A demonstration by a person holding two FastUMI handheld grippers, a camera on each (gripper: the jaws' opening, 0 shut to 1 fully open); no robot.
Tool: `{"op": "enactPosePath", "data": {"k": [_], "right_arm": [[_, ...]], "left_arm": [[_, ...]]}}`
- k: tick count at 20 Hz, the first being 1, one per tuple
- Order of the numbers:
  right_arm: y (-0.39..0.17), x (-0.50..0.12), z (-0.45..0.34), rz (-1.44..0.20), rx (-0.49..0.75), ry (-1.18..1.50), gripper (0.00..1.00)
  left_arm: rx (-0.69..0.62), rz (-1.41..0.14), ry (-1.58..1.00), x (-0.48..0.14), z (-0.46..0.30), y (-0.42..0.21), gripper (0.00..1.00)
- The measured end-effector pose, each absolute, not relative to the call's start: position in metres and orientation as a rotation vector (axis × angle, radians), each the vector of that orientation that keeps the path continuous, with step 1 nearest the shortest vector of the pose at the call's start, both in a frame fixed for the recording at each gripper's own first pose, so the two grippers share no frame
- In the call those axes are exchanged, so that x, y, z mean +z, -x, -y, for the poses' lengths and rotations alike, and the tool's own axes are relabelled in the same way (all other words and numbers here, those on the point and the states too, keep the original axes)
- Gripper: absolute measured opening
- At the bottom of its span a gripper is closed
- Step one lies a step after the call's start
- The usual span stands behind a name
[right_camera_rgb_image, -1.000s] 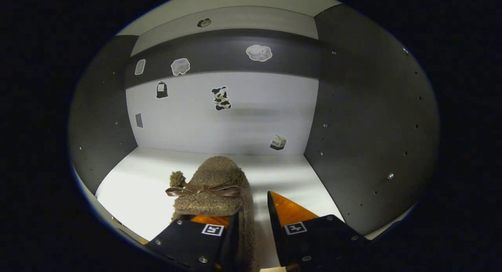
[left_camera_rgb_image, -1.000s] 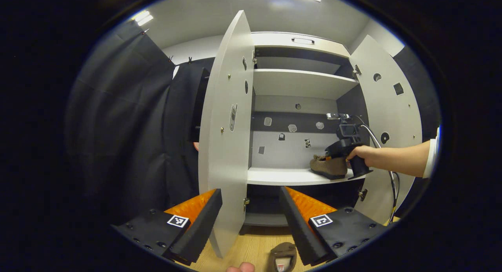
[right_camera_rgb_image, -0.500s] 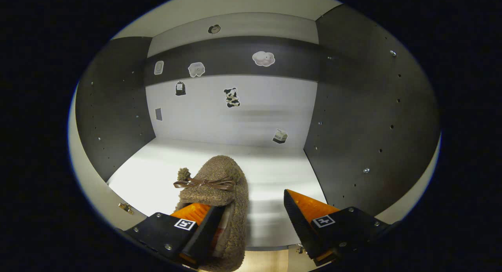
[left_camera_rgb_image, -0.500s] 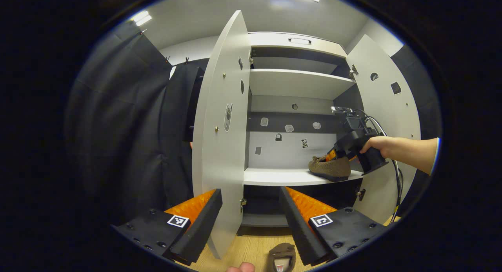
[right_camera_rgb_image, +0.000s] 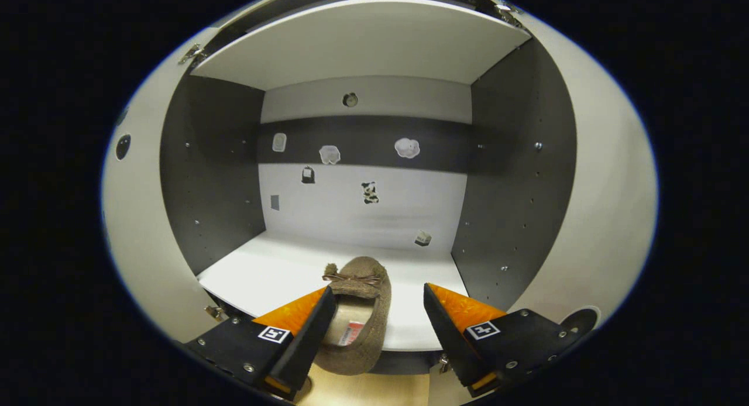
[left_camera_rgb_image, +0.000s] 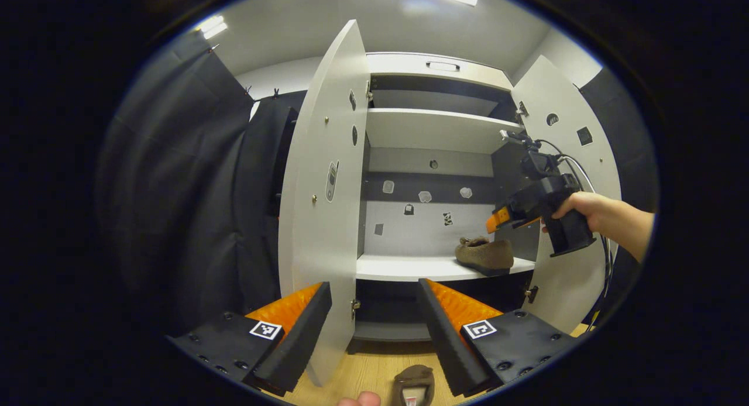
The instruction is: Grab one shoe with the right hand and put it into the shoe cabinet, grab the other shoe with the left hand and put it into the shoe cabinet; then close the right door with the right hand and the left door with the left hand.
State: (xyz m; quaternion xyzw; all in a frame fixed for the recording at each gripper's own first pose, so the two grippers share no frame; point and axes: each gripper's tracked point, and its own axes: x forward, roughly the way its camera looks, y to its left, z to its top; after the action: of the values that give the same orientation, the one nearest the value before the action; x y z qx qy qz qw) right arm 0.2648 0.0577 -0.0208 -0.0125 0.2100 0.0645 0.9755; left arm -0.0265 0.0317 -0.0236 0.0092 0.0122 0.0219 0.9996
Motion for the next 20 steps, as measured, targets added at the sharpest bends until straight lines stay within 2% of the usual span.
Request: {"op": "enactPosePath", "data": {"k": [3, 5, 8, 9, 12, 13, 18, 20], "right_arm": [[-0.231, 0.0, -0.059, -0.36, 0.147, 0.068, 0.94], [-0.204, 0.008, -0.062, -0.319, 0.159, 0.057, 0.94], [-0.166, 0.007, -0.061, -0.289, 0.173, 0.011, 0.94], [-0.154, 0.005, -0.059, -0.286, 0.174, -0.006, 0.94], [-0.121, -0.004, -0.053, -0.277, 0.178, -0.042, 0.94], [-0.113, -0.007, -0.048, -0.267, 0.163, -0.048, 0.94], [-0.069, -0.025, -0.028, -0.192, 0.089, -0.075, 0.94], [-0.059, -0.034, -0.025, -0.157, 0.083, -0.112, 0.94]], "left_arm": [[0.005, -0.025, 0.015, -0.023, -0.02, 0.031, 0.94], [-0.014, -0.03, 0.019, -0.023, -0.013, 0.034, 0.97], [-0.031, -0.047, 0.022, -0.026, -0.006, 0.037, 0.96], [-0.036, -0.052, 0.023, -0.027, -0.003, 0.038, 0.94], [-0.045, -0.066, 0.012, -0.035, 0.007, 0.043, 0.96], [-0.048, -0.075, 0.014, -0.039, 0.011, 0.044, 0.99], [-0.077, -0.159, 0.083, -0.075, 0.022, 0.056, 0.94], [-0.061, -0.203, 0.099, -0.089, 0.018, 0.057, 0.96]]}}
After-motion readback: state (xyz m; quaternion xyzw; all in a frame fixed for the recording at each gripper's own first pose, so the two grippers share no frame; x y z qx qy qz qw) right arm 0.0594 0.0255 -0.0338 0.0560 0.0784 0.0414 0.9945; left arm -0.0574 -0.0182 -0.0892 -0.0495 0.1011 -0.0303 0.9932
